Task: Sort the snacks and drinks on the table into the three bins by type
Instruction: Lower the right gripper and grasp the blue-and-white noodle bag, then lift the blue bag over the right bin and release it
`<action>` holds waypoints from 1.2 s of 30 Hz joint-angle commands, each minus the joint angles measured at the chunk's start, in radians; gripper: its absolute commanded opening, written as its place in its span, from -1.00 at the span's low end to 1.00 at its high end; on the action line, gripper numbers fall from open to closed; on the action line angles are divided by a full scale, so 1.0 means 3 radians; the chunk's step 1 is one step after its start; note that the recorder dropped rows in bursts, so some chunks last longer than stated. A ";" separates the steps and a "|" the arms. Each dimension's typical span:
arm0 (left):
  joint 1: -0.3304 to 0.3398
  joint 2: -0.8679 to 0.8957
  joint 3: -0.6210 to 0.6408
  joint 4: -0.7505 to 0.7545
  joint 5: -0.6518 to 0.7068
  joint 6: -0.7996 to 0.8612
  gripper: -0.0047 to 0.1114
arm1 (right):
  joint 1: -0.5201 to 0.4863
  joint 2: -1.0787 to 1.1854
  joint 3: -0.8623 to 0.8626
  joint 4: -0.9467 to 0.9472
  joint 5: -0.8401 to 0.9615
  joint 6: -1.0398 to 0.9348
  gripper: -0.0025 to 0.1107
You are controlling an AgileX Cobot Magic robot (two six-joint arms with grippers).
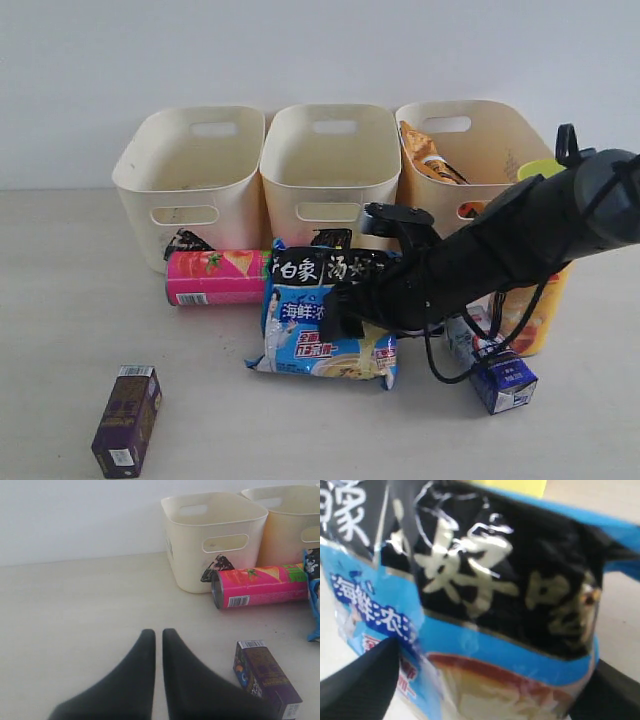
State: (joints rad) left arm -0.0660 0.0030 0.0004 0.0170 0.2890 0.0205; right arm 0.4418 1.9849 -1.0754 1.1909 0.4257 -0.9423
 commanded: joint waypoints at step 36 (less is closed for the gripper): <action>0.0011 -0.0010 -0.0001 0.0002 -0.0022 -0.0018 -0.84 | -0.0015 -0.0740 -0.0145 -0.0186 0.0643 0.0099 -0.96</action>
State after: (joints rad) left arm -0.0660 0.0030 0.0004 0.0170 0.2871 0.0205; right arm 0.4418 1.8164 -1.1162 1.1378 0.6031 -0.9147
